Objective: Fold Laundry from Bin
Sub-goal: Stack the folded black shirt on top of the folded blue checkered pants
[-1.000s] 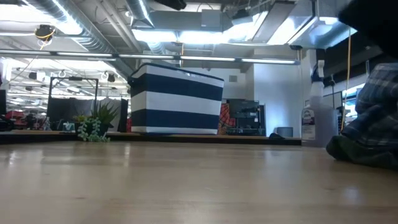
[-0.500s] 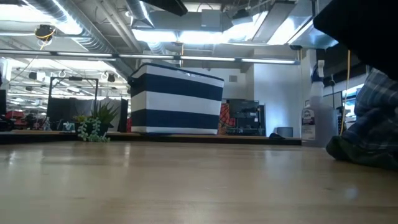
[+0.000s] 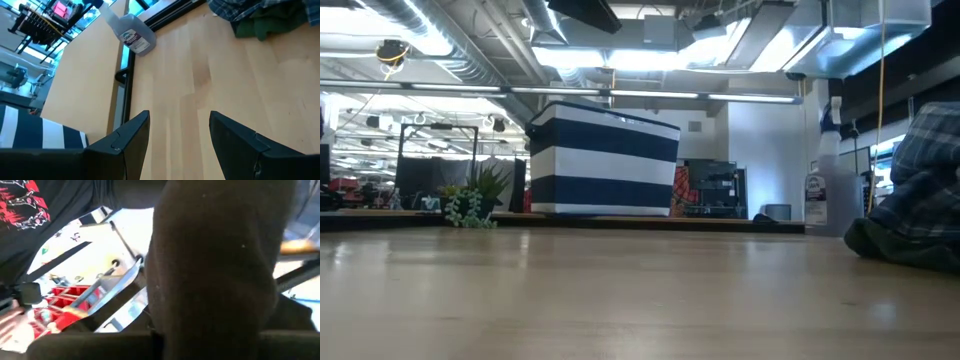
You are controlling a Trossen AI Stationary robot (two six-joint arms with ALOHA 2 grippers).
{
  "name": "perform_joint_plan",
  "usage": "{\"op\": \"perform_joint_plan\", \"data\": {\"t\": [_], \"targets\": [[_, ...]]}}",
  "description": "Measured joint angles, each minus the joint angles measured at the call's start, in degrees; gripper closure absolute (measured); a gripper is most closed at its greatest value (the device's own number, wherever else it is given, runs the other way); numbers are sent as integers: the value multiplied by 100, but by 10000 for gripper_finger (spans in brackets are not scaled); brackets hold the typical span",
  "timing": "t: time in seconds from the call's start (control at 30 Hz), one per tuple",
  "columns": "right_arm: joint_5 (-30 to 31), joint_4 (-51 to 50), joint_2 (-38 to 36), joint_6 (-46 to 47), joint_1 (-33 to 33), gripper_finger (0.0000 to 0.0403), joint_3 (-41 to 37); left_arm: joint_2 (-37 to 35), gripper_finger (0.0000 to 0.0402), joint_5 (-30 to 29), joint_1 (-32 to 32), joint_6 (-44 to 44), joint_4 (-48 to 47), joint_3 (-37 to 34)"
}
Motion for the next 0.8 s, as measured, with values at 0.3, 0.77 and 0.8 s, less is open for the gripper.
{"op": "perform_joint_plan", "data": {"t": [0.3,0.77,0.8], "targets": [[-695,-16,75,610,111,362,-125,0,202,0,55,-144,65,2],[-875,-14,92,-147,65,362,-2258,0,202,104,54,-142,115,4],[-882,-12,98,-186,65,362,-2384,0,202,106,54,-142,127,4]]}}
